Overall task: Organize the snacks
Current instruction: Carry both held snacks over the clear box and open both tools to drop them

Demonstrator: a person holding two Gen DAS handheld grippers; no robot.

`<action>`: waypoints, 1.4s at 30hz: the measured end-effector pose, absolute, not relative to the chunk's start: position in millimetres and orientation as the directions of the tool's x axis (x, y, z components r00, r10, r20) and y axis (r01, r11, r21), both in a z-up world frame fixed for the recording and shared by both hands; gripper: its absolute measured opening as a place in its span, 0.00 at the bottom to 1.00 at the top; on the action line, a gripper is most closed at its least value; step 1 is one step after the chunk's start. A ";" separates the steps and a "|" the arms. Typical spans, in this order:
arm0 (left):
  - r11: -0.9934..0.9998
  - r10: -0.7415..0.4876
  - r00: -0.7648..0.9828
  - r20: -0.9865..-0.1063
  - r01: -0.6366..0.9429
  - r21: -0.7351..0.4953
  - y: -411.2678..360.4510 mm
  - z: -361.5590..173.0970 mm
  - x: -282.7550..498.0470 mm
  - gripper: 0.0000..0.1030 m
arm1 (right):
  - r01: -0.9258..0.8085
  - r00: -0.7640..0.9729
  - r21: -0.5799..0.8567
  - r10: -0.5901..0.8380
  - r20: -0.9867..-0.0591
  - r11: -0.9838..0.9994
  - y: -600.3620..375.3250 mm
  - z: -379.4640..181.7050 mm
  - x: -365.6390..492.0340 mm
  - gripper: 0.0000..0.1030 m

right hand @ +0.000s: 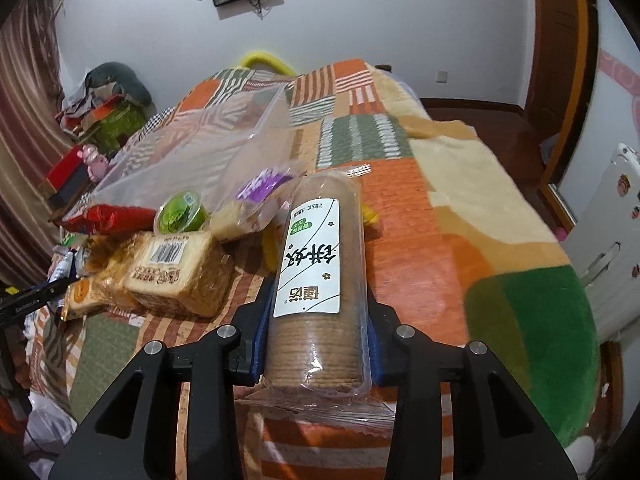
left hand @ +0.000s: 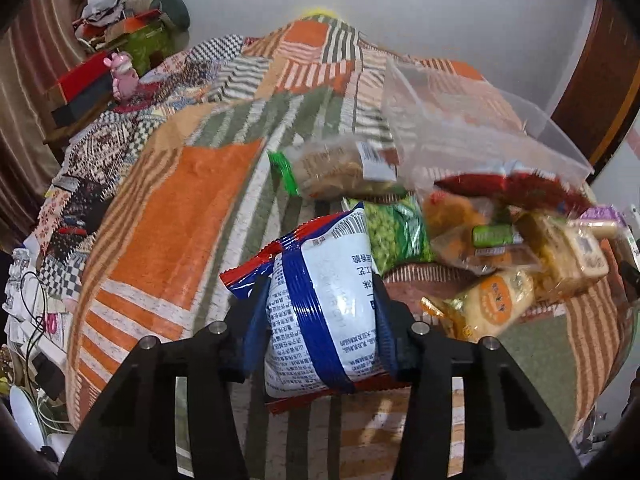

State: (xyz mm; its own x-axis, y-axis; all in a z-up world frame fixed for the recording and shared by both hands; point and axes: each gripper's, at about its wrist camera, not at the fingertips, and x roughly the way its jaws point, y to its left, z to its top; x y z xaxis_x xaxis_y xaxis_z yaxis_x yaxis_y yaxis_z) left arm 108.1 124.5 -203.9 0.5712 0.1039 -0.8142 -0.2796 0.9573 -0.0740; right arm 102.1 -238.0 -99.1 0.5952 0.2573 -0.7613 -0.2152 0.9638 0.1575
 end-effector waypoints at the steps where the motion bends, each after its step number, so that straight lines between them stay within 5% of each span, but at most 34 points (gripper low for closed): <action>1: 0.958 0.103 0.586 -0.804 -0.276 -0.079 125.2 -196.7 107.1 0.45 | -0.211 0.603 0.152 0.251 -0.758 0.965 -239.5 -95.9 101.8 0.34; 20: 0.990 0.003 0.778 -0.629 -0.089 -0.105 76.1 -93.3 149.0 0.45 | -0.265 0.738 0.126 0.286 -0.611 0.956 -217.0 -37.9 123.2 0.34; 42: 0.996 -0.056 0.746 -0.663 0.000 -0.084 53.6 -103.3 257.8 0.46 | -0.364 0.706 0.139 0.370 -0.604 0.921 -161.3 -50.1 183.0 0.34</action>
State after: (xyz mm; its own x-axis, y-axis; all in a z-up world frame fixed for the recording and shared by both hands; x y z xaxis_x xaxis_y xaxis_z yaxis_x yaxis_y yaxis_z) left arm 257.8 53.7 -103.3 0.7464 -0.0558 -0.6631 0.0000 0.9965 -0.0838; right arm 183.0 -161.3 -50.1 0.7062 0.3698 -0.6038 -0.3637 0.9211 0.1388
